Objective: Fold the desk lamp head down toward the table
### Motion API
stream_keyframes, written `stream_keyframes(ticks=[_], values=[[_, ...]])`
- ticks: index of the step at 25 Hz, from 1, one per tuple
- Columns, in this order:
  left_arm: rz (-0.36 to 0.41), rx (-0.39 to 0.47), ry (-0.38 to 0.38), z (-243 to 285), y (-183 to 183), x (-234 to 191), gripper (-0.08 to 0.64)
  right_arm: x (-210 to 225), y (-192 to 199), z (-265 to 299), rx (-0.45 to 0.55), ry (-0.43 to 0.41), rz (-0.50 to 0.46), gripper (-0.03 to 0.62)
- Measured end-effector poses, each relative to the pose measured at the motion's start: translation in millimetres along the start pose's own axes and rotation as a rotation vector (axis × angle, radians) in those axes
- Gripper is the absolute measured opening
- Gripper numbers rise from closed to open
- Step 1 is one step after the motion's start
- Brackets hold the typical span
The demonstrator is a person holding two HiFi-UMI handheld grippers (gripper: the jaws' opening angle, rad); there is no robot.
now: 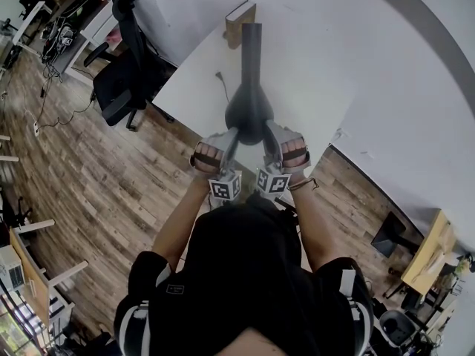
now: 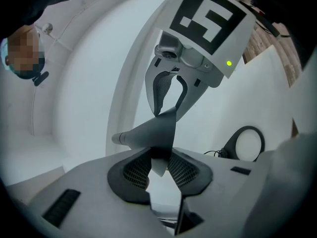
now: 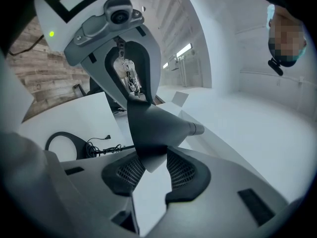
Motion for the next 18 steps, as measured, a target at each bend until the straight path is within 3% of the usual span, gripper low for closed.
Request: stream_keyframes(ticks=[3, 18], values=[[0.028, -0.004, -0.024, 2.9, 0.8, 4.0, 0.112, -3.5, 1.9, 2.4, 0.001, -0.002, -0.003, 0.143], [0.008, -0.02, -0.017, 11.2, 3.8, 18.9, 0.126, -15.4, 8.5, 9.7, -0.016, -0.016, -0.018, 0.169]])
Point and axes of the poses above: the fingertips, and each gripper's own axes: z forward along the fingers, x to its right, y out of its underside, the point moved 8 cm from there along -z, backward along the fingers, and after that the axes turned 6 degrees about z, right-handed, at the moved point
